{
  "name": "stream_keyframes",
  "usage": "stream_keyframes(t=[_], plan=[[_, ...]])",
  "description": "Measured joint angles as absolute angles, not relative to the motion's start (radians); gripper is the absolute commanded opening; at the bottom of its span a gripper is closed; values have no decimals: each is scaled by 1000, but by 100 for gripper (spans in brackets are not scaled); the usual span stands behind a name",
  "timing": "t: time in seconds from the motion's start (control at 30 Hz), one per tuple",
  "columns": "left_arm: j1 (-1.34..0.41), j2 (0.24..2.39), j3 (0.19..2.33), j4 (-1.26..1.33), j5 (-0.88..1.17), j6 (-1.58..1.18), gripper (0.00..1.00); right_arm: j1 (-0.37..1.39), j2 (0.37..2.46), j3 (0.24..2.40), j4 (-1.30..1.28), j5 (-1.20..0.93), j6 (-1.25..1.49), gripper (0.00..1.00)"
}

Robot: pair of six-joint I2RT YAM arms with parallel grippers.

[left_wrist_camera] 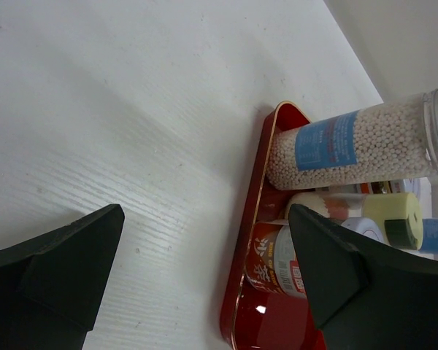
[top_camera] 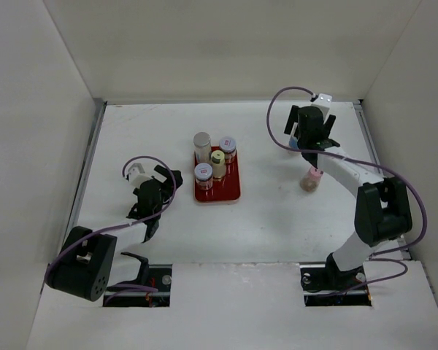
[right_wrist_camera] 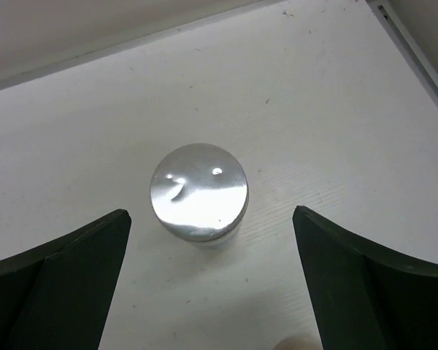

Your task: Organize the condiment bottles

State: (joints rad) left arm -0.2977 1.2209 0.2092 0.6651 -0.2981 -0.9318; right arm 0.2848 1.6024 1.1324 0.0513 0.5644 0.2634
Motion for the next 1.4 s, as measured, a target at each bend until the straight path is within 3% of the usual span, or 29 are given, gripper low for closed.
stream_keyframes(t=[0.2,0.47,0.57,0.73,0.97,1.4], plan=[[-297,1227,209,666,-297,-932,100,244,1724,1236,28,504,261,100],[-295,1227,209,666,-295,-932,100,217,1807,1299,18,451,262,53],[-295,1227,209,666,-295,-932,100,218,1805,1299,15,452,266,44],[-295,1227,209,666,-293,-932,100,267,1724,1237,-14,461,270,44],[-295,1227,209,667,-287,-932,100,492,1562,1194,-18,452,277,45],[-295,1225,209,669,-285,-932,100,841,1559,1193,-25,438,292,45]])
